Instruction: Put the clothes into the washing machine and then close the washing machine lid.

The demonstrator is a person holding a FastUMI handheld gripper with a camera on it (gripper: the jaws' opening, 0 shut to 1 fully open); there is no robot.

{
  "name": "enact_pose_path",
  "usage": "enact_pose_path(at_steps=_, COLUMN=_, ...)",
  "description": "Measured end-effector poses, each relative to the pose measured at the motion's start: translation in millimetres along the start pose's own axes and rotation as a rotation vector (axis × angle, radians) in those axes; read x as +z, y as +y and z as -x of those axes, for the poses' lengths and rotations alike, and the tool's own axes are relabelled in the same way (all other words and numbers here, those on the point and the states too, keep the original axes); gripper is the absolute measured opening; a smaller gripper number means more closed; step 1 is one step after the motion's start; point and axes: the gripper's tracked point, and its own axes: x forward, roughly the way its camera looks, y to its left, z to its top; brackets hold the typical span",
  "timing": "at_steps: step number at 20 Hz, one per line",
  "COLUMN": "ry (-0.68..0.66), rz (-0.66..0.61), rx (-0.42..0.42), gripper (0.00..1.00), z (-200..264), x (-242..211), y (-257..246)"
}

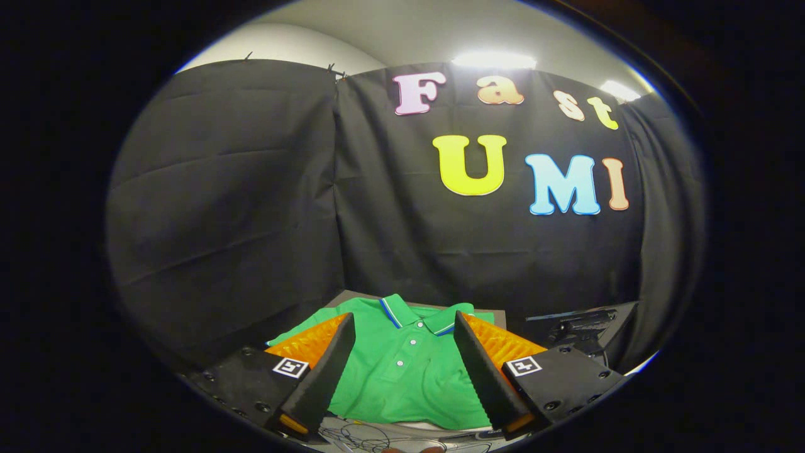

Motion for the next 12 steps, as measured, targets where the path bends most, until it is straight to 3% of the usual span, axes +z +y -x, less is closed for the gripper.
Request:
enact_pose_path(at_steps=3, ry=0.079, rz=-0.012, rx=0.007, gripper=0.98, z=-17, x=-12, y=11)
enact_pose_path(at_steps=12, ry=0.229, rz=0.033, rx=-0.076, gripper=0.98, z=-54, x=-33, y=11)
